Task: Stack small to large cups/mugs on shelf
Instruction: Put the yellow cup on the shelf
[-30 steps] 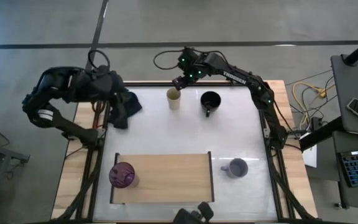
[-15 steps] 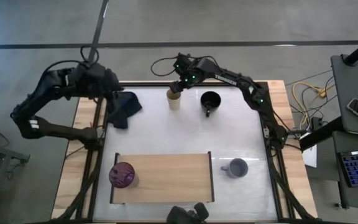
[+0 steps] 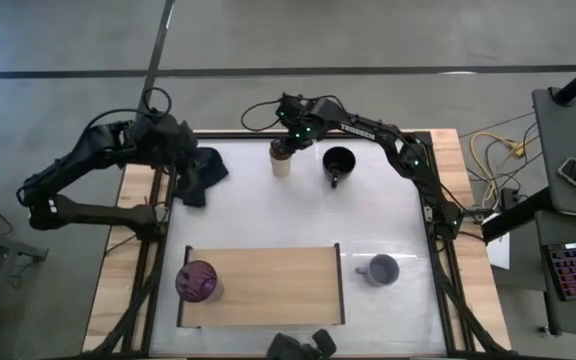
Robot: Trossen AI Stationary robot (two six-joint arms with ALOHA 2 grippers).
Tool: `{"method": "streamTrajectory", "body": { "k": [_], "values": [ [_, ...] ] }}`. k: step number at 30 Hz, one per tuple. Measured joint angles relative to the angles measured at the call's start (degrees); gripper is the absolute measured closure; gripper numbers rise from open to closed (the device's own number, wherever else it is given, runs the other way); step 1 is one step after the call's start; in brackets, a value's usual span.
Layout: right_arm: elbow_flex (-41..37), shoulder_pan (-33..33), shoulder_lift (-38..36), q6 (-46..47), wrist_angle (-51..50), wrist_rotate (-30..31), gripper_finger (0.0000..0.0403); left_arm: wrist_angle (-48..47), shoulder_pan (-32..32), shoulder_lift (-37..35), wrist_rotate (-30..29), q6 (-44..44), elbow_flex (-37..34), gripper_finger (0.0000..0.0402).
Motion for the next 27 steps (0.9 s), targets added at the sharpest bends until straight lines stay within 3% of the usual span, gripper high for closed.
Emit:
{"method": "streamTrajectory", "body": {
  "k": [10,19,24,27],
  "values": [
    [0.0,0.3,-0.4,-1.3,-1.9,0.0,0.0385,0.1,0.1,-1.1,-0.1,-0.1,-1.6,0.0307],
    [1.3,3.1,-9.2,-5.3,-7.8,-3.1,0.0393,0.1,0.6,-3.1,-0.6,0.0,-1.6,0.0307],
    [6.0,8.9,-15.6,-19.4,-15.2,-4.1,0.0393,0.3,2.0,-3.5,-1.6,0.4,-1.6,0.0307],
    [7.0,13.4,-18.8,-22.8,-15.1,-2.7,0.0393,1.8,2.8,-3.2,-1.9,1.5,-1.6,0.0307]
  ]
}}
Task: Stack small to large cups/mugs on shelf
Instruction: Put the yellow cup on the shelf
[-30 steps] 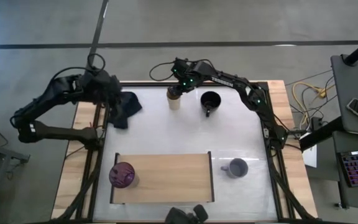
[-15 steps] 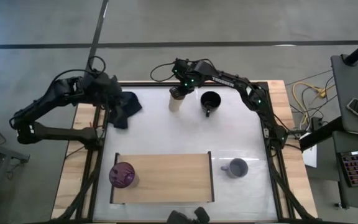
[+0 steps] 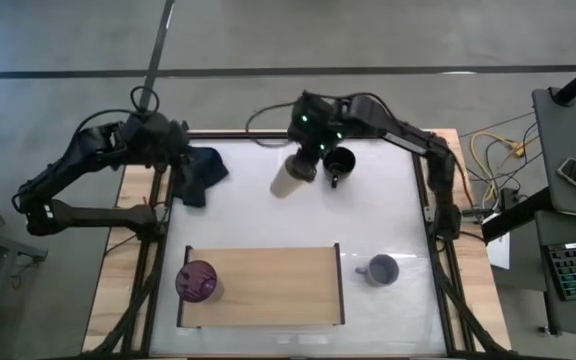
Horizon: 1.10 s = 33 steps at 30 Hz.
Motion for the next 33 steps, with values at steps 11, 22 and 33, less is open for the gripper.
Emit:
{"method": "streamTrajectory", "body": {
  "k": [11,22,33],
  "values": [
    [0.1,11.6,-2.3,9.5,2.1,-0.6,0.0393,7.0,0.3,3.1,7.5,1.7,0.2,0.0307],
    [0.4,21.5,-0.8,11.5,13.4,-5.1,0.0394,8.8,0.2,9.4,24.1,0.3,2.9,0.0307],
    [1.1,29.0,-0.5,3.4,16.6,7.3,0.0387,7.9,-4.9,13.6,26.9,-5.7,14.2,0.0307]
  ]
}}
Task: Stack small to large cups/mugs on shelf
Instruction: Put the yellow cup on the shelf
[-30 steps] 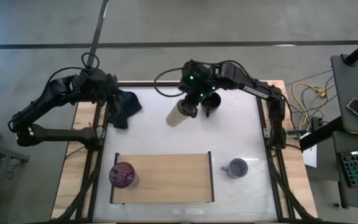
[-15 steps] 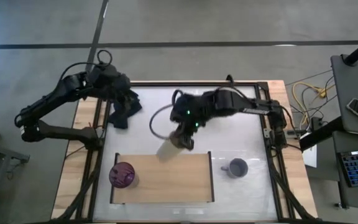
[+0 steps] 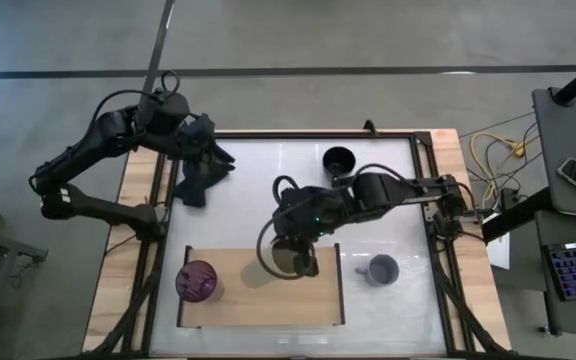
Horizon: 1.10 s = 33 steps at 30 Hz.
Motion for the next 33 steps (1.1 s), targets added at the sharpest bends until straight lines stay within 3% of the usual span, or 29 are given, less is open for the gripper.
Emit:
{"method": "streamTrajectory", "body": {
  "k": [4,14,33],
  "values": [
    [0.0,0.4,0.8,0.3,-0.2,4.7,0.0386,-6.3,-4.0,3.2,-0.5,-0.3,5.3,0.0307],
    [0.1,2.5,2.5,2.7,-0.3,4.4,0.0386,-18.2,-11.2,11.2,-4.5,1.5,12.1,0.0307],
    [0.1,2.8,7.1,1.4,3.7,1.4,0.0385,-18.7,-17.6,20.2,-1.0,7.2,11.8,0.0307]
  ]
}}
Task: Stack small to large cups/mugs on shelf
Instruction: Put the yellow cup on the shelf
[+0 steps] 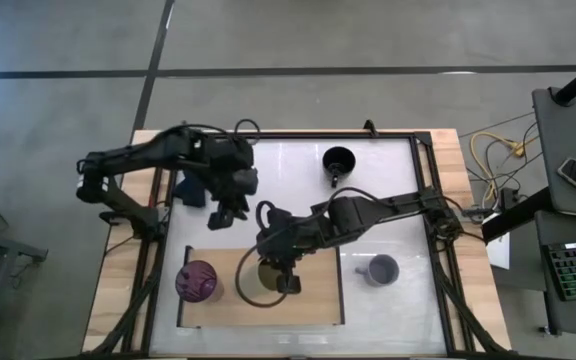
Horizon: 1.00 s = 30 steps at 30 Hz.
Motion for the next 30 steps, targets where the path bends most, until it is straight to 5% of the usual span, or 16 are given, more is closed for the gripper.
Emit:
{"method": "streamTrajectory", "body": {
  "k": [11,30],
  "values": [
    [0.0,0.0,0.3,-1.7,2.5,0.2,0.0385,2.5,-4.9,4.1,2.6,0.0,0.0,0.0307],
    [0.0,0.8,0.4,2.6,-8.1,2.5,0.0375,4.2,-6.0,4.1,0.3,-0.1,-0.1,0.0307]
  ]
}}
